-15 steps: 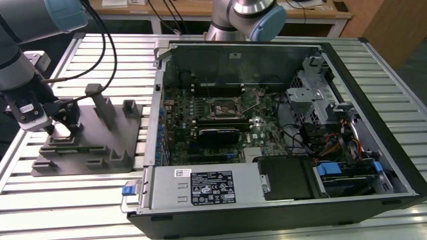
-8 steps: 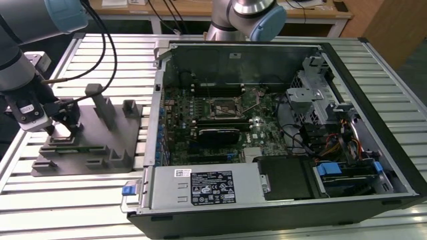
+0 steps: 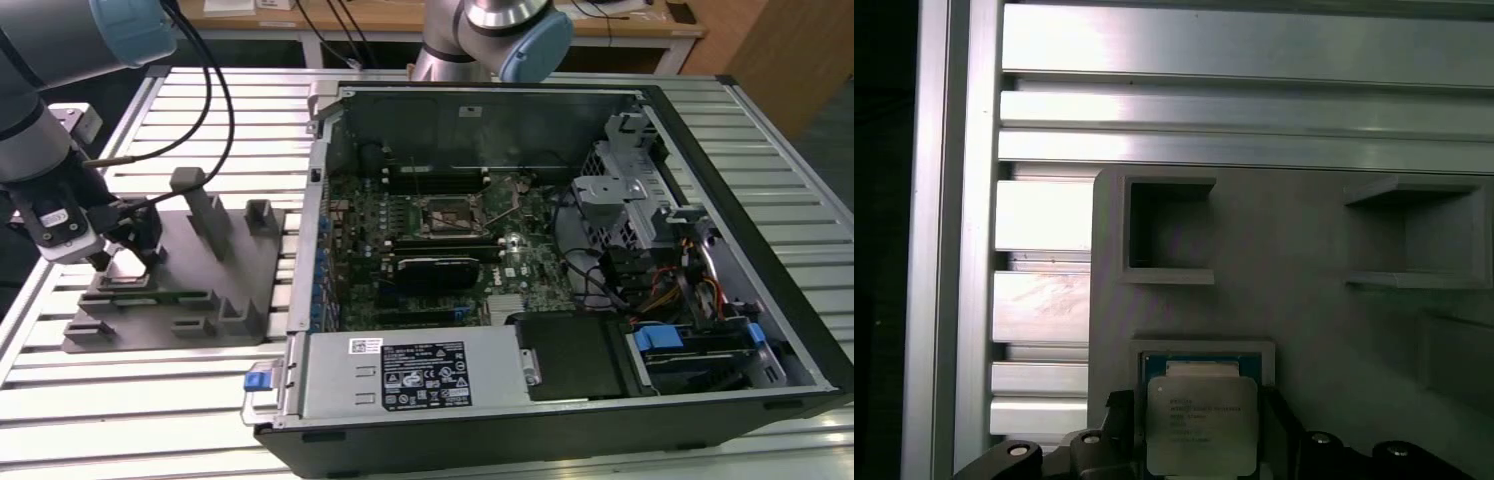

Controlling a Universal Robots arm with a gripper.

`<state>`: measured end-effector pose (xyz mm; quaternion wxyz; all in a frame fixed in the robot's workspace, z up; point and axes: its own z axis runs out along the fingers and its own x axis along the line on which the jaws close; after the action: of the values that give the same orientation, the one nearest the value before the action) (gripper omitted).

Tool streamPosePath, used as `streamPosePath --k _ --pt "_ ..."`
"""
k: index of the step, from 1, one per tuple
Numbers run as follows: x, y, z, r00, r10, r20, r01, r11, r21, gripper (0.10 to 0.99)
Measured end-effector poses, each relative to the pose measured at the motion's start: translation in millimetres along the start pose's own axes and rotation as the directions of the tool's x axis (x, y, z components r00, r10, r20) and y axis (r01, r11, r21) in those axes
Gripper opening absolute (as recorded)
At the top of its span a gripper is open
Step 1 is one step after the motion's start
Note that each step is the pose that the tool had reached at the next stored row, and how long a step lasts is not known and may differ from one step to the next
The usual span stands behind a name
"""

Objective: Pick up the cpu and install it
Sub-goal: 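Pick up the cpu and move it towards the insertion slot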

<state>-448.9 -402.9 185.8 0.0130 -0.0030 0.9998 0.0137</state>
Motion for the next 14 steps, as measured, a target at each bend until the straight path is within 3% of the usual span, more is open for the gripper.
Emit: streamPosePath --k 14 --pt "0.0 -0.1 2.0 1.0 0.0 0.0 0.0 1.0 0.0 0.616"
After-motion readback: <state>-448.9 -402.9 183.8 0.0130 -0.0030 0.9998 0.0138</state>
